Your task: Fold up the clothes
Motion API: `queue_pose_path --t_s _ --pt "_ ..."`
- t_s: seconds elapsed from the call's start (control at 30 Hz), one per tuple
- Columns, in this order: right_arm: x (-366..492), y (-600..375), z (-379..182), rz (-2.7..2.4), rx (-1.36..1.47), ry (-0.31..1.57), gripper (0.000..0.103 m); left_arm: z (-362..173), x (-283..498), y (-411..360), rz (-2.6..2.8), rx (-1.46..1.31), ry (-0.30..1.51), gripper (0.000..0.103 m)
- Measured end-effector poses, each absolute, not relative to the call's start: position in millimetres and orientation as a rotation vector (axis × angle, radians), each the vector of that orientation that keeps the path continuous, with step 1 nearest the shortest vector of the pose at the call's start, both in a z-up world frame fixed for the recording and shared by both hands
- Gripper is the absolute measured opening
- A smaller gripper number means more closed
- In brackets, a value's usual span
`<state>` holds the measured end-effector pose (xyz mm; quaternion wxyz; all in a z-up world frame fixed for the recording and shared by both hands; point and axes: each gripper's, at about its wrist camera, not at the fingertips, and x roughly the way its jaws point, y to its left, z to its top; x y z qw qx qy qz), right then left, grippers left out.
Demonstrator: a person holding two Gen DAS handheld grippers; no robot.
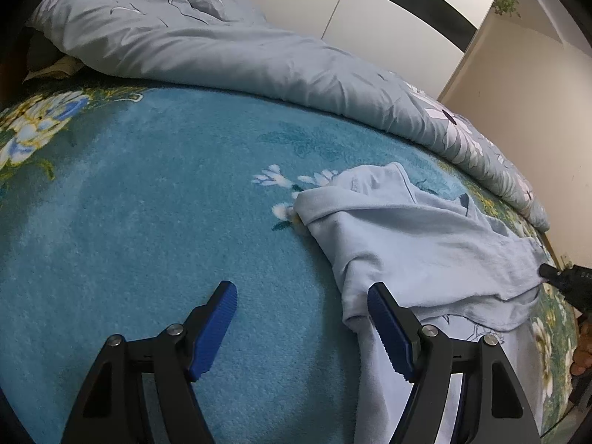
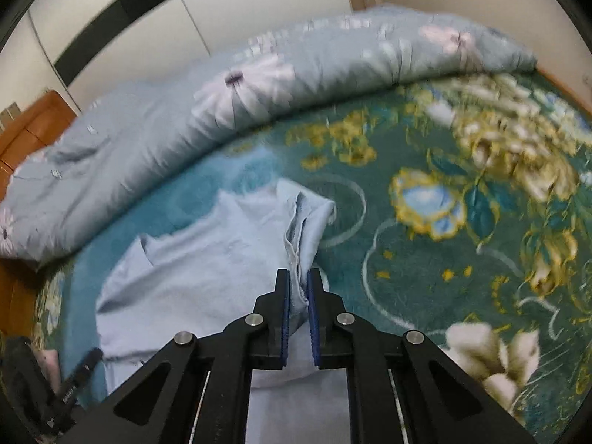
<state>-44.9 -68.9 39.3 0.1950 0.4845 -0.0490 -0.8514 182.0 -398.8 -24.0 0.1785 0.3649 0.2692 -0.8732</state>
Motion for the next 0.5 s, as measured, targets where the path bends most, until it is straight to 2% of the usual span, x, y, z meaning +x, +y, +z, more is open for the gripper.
queue_pose_path --t_s 0.13,0.3,0.37,0.43,0.5 --pt "-48.6 -65.2 36.1 -2.371 1.365 -0.170 0.010 -24.2 182.5 -400.5 -2.470 1.032 0.773 0.077" --pt "-43.3 -69.2 44.4 -2.366 1.346 -0.119 0.013 -24.2 180.9 -398.6 -2.469 1.039 0.753 0.077" --pt "-41.6 -68.7 45.9 -2.366 1.347 -0.120 0.028 -24.2 181.7 -398.7 -2.469 1.038 0.758 0.077" --pt "-40.9 -67.5 46.6 -2.377 1.344 -0.116 0.032 -24.2 181.8 -398.8 -2.469 1.038 0.759 0.077" --pt "-41.2 -66.3 45.8 -2.379 1.349 -0.120 0.032 -24.1 182.0 -399.0 -2.469 1.038 0.760 0.077"
